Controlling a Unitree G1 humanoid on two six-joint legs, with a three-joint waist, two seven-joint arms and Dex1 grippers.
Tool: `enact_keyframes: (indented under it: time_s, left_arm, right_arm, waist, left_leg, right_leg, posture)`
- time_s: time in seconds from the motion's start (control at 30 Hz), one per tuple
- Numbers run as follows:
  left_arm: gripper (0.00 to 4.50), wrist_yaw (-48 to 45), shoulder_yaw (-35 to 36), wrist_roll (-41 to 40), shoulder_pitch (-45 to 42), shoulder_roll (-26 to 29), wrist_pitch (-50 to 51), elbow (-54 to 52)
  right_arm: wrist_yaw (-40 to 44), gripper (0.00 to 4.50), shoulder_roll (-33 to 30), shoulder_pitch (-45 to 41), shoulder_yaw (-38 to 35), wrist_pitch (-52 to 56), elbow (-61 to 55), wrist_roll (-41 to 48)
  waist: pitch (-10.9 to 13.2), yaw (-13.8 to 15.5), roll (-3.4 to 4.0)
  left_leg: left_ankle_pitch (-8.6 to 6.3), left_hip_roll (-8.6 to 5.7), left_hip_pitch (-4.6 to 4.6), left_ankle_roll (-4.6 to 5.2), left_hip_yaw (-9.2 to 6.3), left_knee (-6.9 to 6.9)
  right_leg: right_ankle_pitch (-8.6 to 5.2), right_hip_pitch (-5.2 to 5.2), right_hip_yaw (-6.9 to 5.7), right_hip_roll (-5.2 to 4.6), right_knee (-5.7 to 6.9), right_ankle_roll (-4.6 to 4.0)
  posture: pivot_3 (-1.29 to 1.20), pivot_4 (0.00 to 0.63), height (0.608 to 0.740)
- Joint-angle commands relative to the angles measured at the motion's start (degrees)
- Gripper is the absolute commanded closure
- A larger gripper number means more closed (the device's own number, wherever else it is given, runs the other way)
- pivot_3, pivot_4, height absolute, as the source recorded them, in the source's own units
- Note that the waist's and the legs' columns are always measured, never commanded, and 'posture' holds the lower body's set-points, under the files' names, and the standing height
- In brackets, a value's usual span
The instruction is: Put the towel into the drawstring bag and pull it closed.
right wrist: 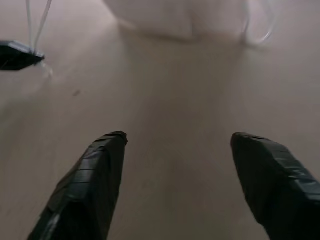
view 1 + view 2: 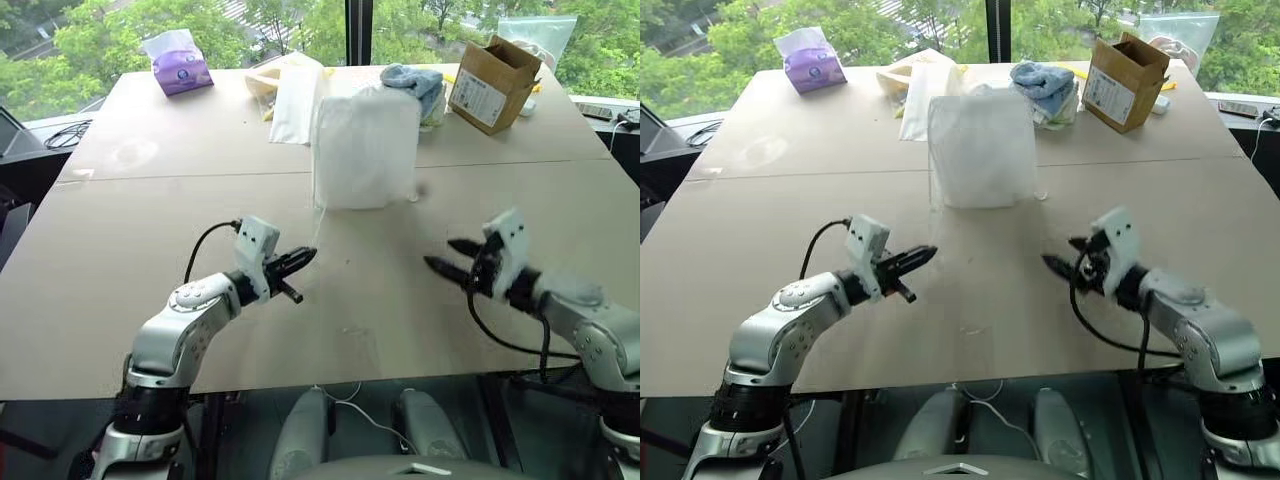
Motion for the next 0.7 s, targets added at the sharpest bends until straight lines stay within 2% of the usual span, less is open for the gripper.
enact_keyframes:
  time_s: [0.03,0.3,0.53,0.63,0.67,0.7]
  left_arm:
    - [4.50,-3.6,1.2,-0.2,3.5,2.7,-1.0,-1.4]
    - [4.50,-2.4,3.5,3.5,3.4,2.9,-6.6,3.7]
    - [4.50,-8.9,9.2,0.2,6.4,5.6,-10.4,3.2]
    - [3.68,-12.6,11.2,1.6,7.9,8.7,-13.8,5.2]
    - [3.18,-13.5,11.3,2.9,8.4,9.7,-15.5,5.8]
    - [2.86,-14.4,11.3,3.0,8.7,10.4,-15.8,6.0]
  right_arm:
    - [3.5,0.04,-3.6,3.9,-0.5,0.9,-3.8,1.0]
    - [4.7,0.04,-6.4,6.7,-2.8,-4.5,2.2,-3.8]
    - [8.9,0.04,-3.8,8.9,-8.6,-19.5,7.5,-5.6]
    - [11.5,0.00,-4.3,10.5,-9.9,-26.4,10.7,-8.4]
    - [13.0,0.00,-3.4,10.7,-11.0,-30.2,12.1,-8.3]
    - [14.6,0.00,-3.2,11.1,-11.6,-32.4,13.1,-8.1]
  waist:
    - [0.0,0.1,0.00]
    - [0.0,0.5,-0.01]
    - [0.0,0.6,-0.06]
    - [0.0,0.5,-0.05]
    - [0.0,0.5,-0.05]
    - [0.0,0.5,-0.05]
  left_leg:
    - [-0.01,0.01,0.07,0.01,0.00,0.00]
    - [-0.02,0.01,0.28,0.03,-0.06,0.00]
    - [-0.02,0.01,0.25,0.03,-0.12,0.02]
    - [-0.02,0.03,0.27,0.02,-0.13,0.02]
    - [-0.02,0.03,0.27,0.03,-0.12,0.00]
    - [-0.02,0.03,0.29,0.03,-0.11,0.00]
  right_leg:
    - [0.00,0.06,0.00,0.00,-0.01,0.00]
    - [0.00,0.30,-0.07,0.01,-0.06,0.00]
    - [0.00,0.36,-0.14,0.00,-0.13,0.00]
    - [-0.01,0.35,-0.15,0.01,-0.12,-0.01]
    - [-0.01,0.36,-0.15,0.01,-0.12,-0.01]
    - [-0.01,0.37,-0.15,0.01,-0.13,-0.01]
  posture:
    - [0.00,0.150,0.740]
    - [0.00,0.150,0.740]
    - [0.00,0.150,0.740]
    - [0.00,0.150,0.740]
    - [0.00,0.150,0.740]
    - [0.00,0.150,0.740]
